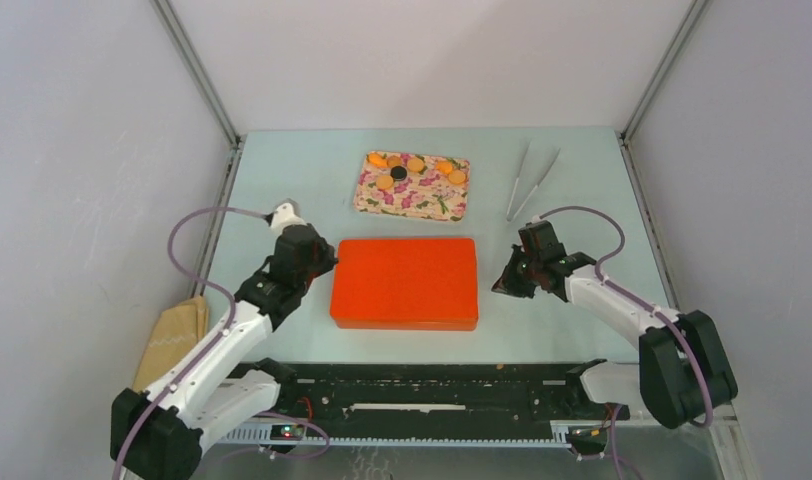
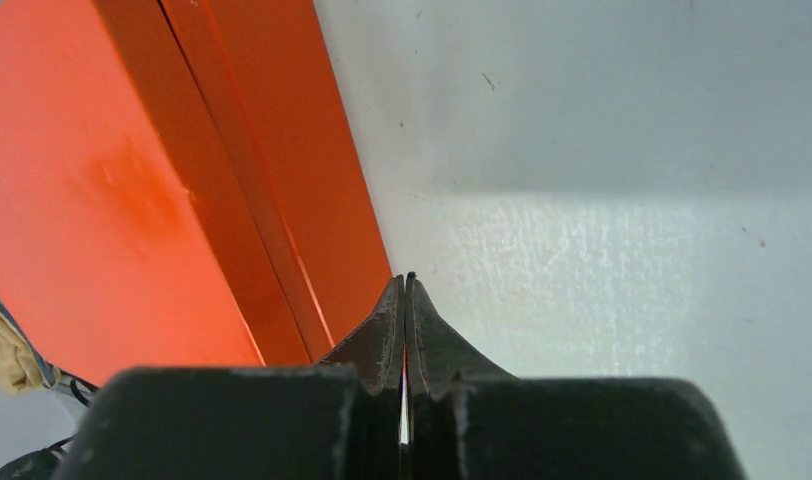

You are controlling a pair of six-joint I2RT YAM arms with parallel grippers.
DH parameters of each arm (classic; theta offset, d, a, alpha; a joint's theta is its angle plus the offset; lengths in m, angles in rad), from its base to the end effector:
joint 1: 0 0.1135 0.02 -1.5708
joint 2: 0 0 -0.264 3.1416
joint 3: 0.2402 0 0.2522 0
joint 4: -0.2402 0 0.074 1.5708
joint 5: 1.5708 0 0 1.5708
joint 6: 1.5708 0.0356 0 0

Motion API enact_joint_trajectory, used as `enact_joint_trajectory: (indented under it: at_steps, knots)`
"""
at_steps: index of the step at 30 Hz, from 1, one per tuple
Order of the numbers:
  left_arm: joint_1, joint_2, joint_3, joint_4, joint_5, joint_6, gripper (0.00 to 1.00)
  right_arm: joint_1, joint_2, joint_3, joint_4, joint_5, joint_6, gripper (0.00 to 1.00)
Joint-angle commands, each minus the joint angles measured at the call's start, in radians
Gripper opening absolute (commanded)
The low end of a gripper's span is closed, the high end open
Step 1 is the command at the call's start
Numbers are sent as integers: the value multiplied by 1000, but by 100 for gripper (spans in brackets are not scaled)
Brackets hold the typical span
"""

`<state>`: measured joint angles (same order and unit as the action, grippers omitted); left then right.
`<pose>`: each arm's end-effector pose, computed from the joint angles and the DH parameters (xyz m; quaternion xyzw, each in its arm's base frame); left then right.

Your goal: Pack the cookies

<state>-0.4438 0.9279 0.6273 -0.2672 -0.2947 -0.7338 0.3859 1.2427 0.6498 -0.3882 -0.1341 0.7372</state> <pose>0.1892 -0.0785 0.2515 -0.1952 0.8481 -0.1570 0.4670 0.2135 0.0919 0.1855 0.1477 0.9434 0.2087 0.2113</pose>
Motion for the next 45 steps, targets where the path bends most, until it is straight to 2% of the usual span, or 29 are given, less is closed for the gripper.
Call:
enact_joint_trajectory:
  at_steps: [1, 4, 9, 15, 17, 20, 24, 28, 30, 33, 37, 45]
  knots:
    - [30, 14, -16, -244, -190, -67, 0, 21, 71, 76, 10, 34, -31, 0]
    - [32, 113, -59, -191, -154, -93, 0, 52, 119, 100, 14, 33, -31, 0]
    - [23, 266, -25, -166, -114, -75, 0, 92, 169, 134, 20, 18, -30, 0]
    - [-49, 331, 22, -102, -1, -71, 0, 147, 217, 179, 42, -41, -33, 0]
    - [-69, 329, 30, -82, 31, -68, 0, 160, 217, 194, 19, -10, -30, 0]
    - [-76, 323, 34, -81, 34, -62, 0, 165, 187, 204, -39, 118, -4, 0]
    - [-76, 313, 27, -80, 39, -57, 0, 197, 92, 255, -193, 395, 25, 0]
    - [-76, 309, 25, -75, 45, -58, 0, 310, 1, 358, -320, 634, 17, 0]
    - [-76, 310, 25, -75, 45, -58, 0, 365, -11, 413, -352, 701, -12, 0]
    - [-76, 316, 26, -71, 49, -57, 0, 400, 17, 470, -379, 677, -46, 0]
    - [-76, 321, 31, -67, 54, -54, 0, 413, 86, 467, -392, 633, -33, 0]
    - [-76, 318, 37, -65, 57, -42, 0, 415, 194, 299, -325, 514, 34, 0]
